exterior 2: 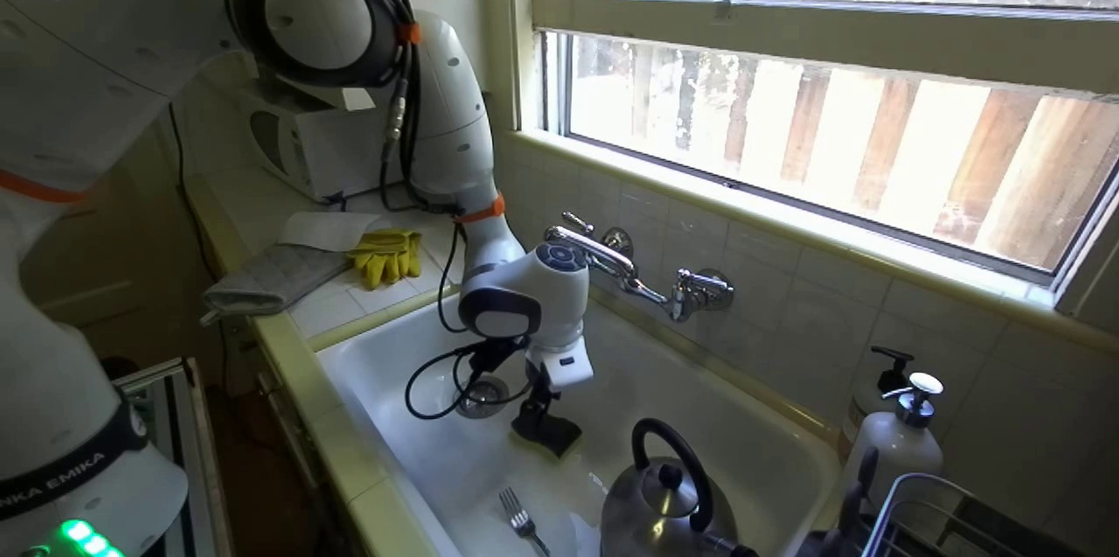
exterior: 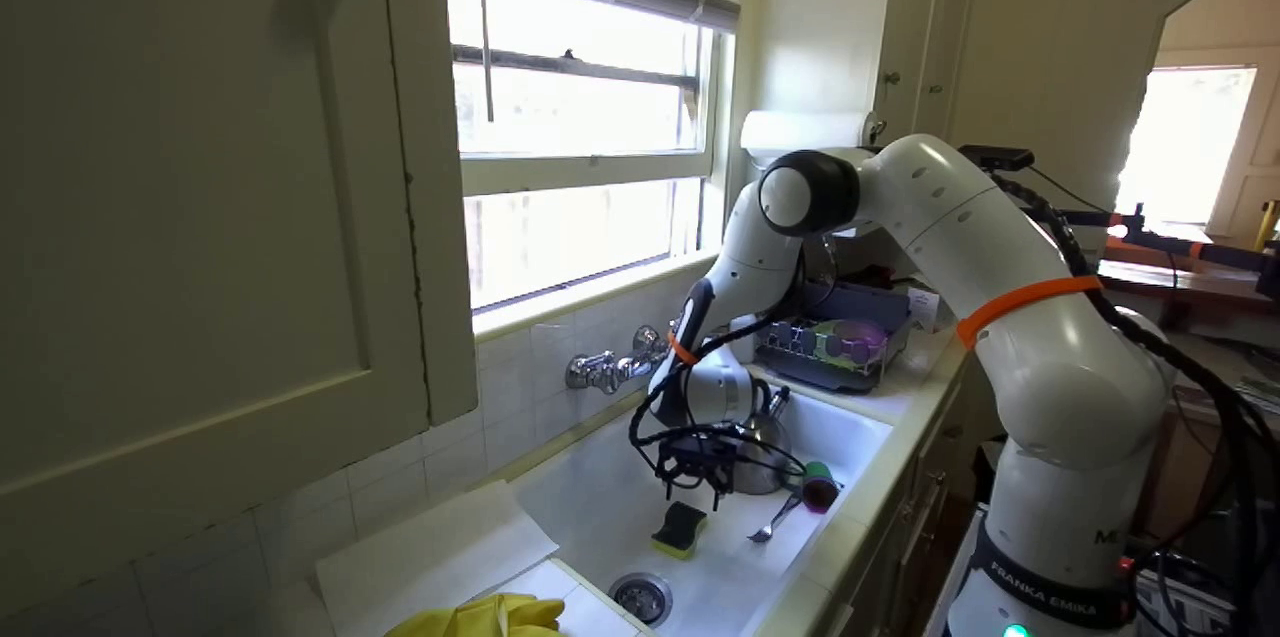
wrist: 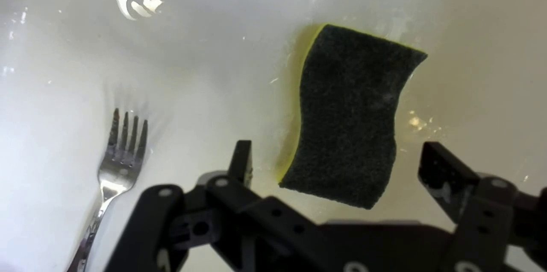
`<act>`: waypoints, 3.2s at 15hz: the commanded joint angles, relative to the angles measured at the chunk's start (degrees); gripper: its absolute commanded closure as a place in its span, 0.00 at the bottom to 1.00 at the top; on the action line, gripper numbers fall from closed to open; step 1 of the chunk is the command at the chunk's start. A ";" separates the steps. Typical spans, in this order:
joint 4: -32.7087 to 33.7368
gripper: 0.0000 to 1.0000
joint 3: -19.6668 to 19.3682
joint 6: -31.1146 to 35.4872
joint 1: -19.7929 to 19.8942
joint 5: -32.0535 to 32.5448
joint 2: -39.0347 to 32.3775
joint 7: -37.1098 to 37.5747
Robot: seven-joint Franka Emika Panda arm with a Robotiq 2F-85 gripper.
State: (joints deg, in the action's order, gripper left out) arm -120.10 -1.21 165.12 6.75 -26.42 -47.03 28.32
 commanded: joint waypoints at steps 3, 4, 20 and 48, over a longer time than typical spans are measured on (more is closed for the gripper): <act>3.78 0.00 0.73 1.53 1.83 -1.12 -4.05 -1.71; 4.65 0.00 0.54 1.68 1.77 -0.92 -4.92 -1.75; 14.61 0.26 0.33 -0.23 0.83 0.23 -13.38 -2.00; -1.39 0.96 0.74 -1.80 0.73 -0.61 4.01 -2.13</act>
State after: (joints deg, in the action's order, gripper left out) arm -119.40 0.22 164.71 8.09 -26.37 -45.00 26.54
